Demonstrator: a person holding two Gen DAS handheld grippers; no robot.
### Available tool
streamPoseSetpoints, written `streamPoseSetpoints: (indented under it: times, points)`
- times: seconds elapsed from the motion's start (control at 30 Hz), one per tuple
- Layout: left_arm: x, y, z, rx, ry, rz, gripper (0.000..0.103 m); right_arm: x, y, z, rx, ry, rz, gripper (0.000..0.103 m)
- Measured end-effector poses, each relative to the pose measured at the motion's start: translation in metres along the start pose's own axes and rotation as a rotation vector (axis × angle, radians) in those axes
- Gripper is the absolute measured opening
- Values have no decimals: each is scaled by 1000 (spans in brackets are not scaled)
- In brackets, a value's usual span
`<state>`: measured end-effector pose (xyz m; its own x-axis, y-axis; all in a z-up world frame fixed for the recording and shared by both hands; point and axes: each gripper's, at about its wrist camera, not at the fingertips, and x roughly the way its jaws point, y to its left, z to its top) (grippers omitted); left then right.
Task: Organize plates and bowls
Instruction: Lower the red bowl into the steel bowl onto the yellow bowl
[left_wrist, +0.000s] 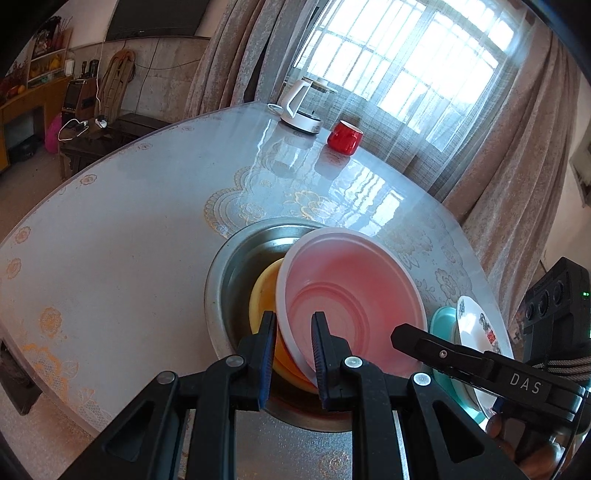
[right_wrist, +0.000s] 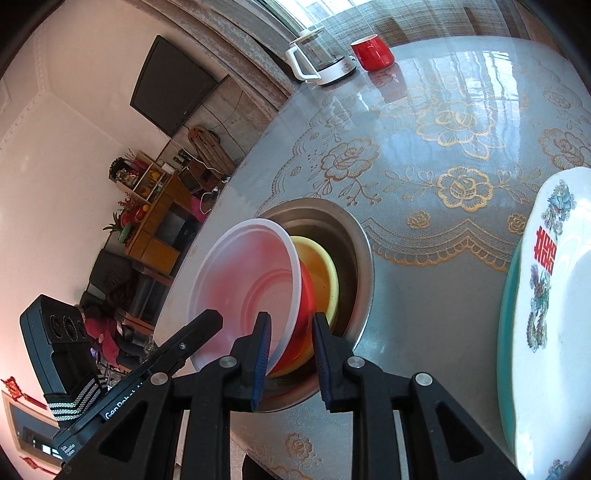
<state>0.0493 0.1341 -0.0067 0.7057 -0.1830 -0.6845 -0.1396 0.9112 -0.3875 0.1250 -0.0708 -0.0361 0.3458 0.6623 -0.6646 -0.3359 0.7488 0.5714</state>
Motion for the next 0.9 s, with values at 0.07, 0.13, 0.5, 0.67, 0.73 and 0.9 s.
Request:
streamPoseSetpoints:
  times: [0.07, 0.13, 0.5, 0.67, 0.73, 0.9]
  points:
    - [2, 0, -1, 2, 4, 12, 18, 0, -1, -1, 4, 2, -2, 23]
    - [3, 1, -1, 7, 4, 27, 18, -1, -1, -2, 0, -1, -4, 23]
    - [6, 1, -6, 38, -9, 65, 18, -2, 11, -5, -93, -28, -82, 22]
    - [7, -4, -8, 69, -19, 86, 18, 1, 19, -10, -155, -32, -146, 14]
    - [7, -5, -9, 80, -26, 96, 18, 2, 21, -10, -173, -37, -164, 14]
    - [10, -9, -10, 115, -40, 113, 18, 2, 21, -9, -183, -45, -190, 14]
